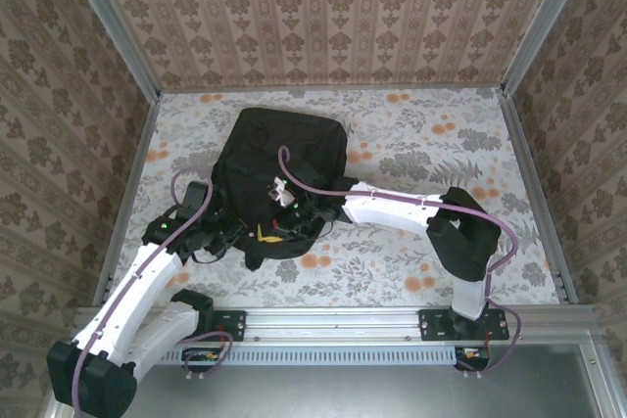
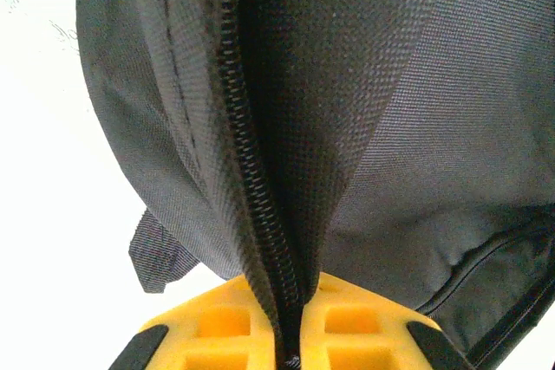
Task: Pack the student bag
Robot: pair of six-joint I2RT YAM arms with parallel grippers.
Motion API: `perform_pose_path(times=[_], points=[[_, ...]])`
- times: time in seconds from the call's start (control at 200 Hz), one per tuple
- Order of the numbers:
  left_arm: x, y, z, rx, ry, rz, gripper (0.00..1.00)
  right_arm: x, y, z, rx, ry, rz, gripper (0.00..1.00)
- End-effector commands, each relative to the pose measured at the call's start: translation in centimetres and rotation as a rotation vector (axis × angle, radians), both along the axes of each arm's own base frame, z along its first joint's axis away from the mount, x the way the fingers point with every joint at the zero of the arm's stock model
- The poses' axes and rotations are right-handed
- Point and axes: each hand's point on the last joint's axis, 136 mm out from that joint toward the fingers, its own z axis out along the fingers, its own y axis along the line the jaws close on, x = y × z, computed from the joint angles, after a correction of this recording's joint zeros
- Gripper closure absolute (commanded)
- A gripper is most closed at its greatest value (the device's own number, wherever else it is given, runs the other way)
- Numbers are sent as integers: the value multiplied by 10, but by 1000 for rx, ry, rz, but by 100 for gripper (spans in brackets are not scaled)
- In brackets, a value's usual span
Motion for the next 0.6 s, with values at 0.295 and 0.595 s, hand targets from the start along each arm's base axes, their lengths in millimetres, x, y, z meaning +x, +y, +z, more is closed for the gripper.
perform_pose_path(times=[0.295,0.595], points=[[23,56,25,262,-115,25,100,-16,-10,-2,-18,26,55,100],[34,65,29,295,-123,5,100,-11,-29,-10,-49,25,31,100]])
